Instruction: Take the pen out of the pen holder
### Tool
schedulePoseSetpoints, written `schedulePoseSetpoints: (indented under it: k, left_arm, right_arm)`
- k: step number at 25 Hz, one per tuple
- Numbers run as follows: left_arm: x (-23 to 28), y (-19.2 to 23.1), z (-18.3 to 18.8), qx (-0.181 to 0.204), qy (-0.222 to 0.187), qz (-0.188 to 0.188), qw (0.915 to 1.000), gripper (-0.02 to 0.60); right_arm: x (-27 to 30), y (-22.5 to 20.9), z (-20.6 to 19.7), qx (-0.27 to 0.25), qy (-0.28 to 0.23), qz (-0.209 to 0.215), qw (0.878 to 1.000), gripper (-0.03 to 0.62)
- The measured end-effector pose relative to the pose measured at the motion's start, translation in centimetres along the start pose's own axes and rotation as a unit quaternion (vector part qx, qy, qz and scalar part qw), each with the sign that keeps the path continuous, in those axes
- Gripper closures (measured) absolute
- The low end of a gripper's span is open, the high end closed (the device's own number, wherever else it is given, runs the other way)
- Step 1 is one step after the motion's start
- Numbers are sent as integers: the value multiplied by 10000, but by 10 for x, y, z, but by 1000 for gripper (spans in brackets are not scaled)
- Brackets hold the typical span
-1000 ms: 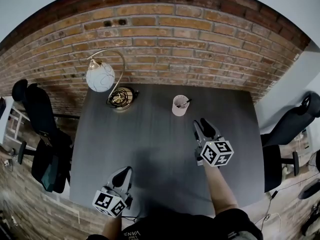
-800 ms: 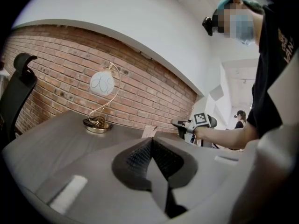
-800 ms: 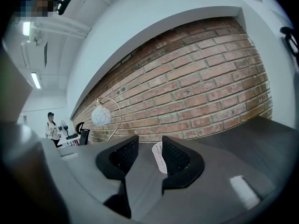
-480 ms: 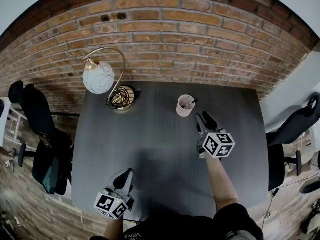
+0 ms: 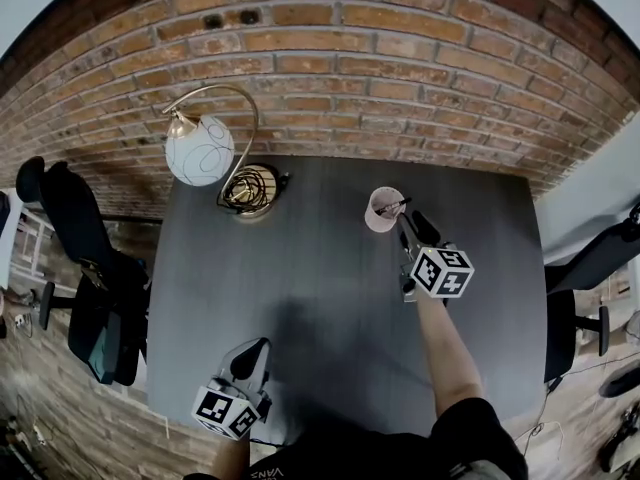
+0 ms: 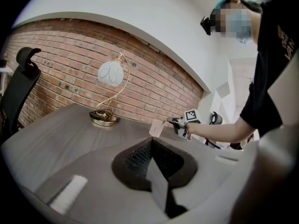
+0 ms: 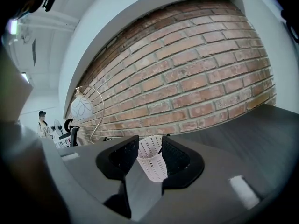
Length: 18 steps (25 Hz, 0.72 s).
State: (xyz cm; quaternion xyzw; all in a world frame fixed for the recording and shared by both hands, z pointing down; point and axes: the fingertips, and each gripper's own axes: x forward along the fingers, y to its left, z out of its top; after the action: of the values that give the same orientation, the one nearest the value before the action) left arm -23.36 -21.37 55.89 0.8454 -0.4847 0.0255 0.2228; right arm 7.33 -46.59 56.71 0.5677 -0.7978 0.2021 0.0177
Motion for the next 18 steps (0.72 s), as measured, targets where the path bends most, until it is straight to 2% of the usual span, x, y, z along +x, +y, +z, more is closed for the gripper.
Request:
schedulePoseSetpoints:
  k: [8, 18]
  left_arm:
    - [10, 5, -7, -91, 110, -49, 9999, 545]
    - [24, 5, -12, -164, 135, -134, 9997, 545]
  right_arm:
    - [22, -27, -5, 300, 25, -246, 9992, 462]
    - [44, -36, -5, 213, 180, -170, 9995, 464]
